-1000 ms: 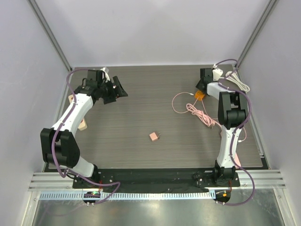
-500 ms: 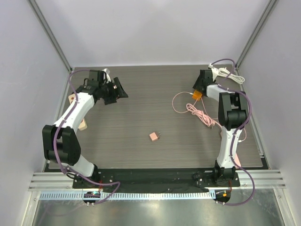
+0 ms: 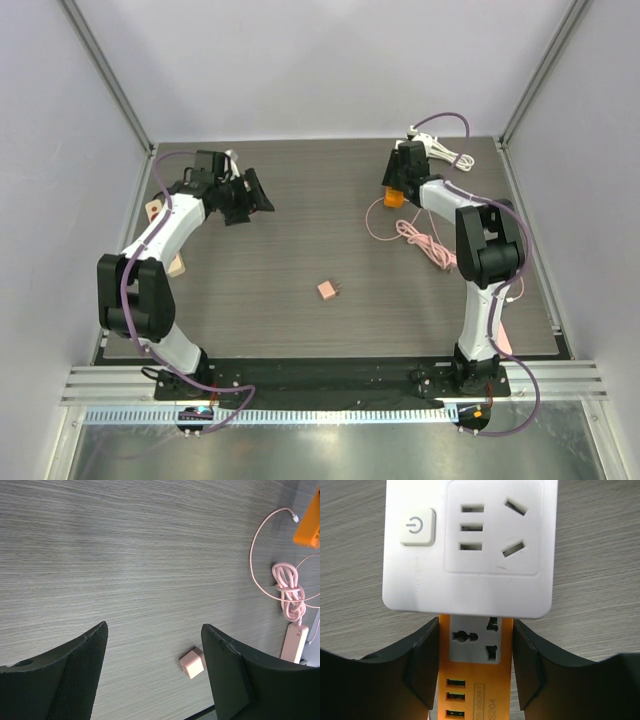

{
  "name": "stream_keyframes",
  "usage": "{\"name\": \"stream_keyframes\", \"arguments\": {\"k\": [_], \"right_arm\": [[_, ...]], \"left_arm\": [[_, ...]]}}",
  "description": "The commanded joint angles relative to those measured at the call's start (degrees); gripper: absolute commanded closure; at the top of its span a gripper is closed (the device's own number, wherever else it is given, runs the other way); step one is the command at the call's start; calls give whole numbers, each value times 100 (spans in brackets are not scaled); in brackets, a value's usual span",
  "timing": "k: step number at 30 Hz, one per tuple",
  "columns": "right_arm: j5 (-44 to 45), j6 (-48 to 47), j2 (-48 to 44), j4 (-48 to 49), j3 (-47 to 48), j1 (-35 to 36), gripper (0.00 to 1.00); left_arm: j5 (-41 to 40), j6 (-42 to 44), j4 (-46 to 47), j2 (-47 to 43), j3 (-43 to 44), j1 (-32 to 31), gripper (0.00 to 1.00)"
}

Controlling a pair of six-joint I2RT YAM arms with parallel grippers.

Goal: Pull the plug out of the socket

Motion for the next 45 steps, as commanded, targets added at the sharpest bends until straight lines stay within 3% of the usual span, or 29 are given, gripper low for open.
{"name": "stream_keyframes", "arguments": {"k": [1,5,11,19,25,26,28,29,32,38,41,45], "right_arm": [[-202,-66,-660,341,279,38,99],[-325,284,-625,-3,508,372,99],[-326,541,-449,-12,438,952,99],[-475,155,-572,-275,78,1313,99],[-615,-162,-440,-451,-238,1383,95],[-659,-197,-431,-443,-274,1392,91],[-730,-250,-422,-443,-309,1419,74],[-782,-311,-414,-443,-301,1419,53],[-1055,-399,-457,-434,-274,1419,24],[-941,-584,-1045,-407,-476,1270,9],[-1405,-330,-1555,-189,-862,761,9],[-2608,224,-2135,444,-1591,-285,9]], "left_arm": [[31,109,132,-79,67,-17,24],[13,109,132,-62,75,-26,19],[57,188,114,52,110,-26,19],[136,434,-18,298,277,-166,20],[-338,523,-44,430,356,-421,20],[-487,488,-53,483,391,-482,19],[-664,321,-88,719,610,-658,18],[-629,164,-114,929,907,-711,17],[-708,48,-499,1370,1924,-922,15],[-1295,57,-1632,2776,4421,-1423,14],[-1524,-83,-1740,3242,5013,-1607,13],[-2067,-233,-1477,3515,5147,-2011,12]]}}
